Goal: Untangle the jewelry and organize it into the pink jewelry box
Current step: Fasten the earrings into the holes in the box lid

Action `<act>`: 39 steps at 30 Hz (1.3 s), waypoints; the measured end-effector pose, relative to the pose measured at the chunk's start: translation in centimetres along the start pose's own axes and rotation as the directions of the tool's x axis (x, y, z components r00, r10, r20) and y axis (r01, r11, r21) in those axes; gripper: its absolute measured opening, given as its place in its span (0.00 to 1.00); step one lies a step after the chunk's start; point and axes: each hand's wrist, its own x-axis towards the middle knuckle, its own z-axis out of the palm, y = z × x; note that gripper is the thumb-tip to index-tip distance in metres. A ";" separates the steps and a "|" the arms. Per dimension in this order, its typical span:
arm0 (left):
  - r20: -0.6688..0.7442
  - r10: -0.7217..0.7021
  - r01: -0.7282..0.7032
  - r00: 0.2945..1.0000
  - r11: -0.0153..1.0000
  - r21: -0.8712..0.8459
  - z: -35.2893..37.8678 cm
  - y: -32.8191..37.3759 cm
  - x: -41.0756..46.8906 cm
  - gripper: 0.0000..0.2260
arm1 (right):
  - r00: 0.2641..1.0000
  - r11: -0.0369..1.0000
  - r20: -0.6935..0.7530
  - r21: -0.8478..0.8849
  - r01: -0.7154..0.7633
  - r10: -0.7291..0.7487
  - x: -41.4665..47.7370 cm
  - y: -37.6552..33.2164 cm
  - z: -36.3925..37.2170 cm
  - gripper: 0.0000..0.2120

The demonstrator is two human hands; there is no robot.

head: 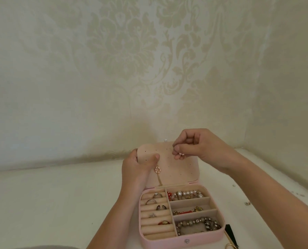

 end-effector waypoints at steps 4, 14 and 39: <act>0.006 0.010 -0.010 1.000 1.000 0.008 -0.1 0.1 0.0 0.08 | 1.000 1.000 0.001 0.015 0.001 -0.001 0.3 1.0 0.8 0.06; -0.003 0.018 -0.018 1.000 1.000 0.009 -0.1 0.0 0.1 0.08 | 0.994 0.970 -0.110 -0.244 -0.010 -0.017 1.0 3.1 1.7 0.11; -0.067 0.062 -0.066 0.996 0.997 -0.046 -0.2 0.3 -0.3 0.05 | 0.899 0.965 -0.428 -0.260 -0.020 -0.097 0.6 5.4 5.2 0.04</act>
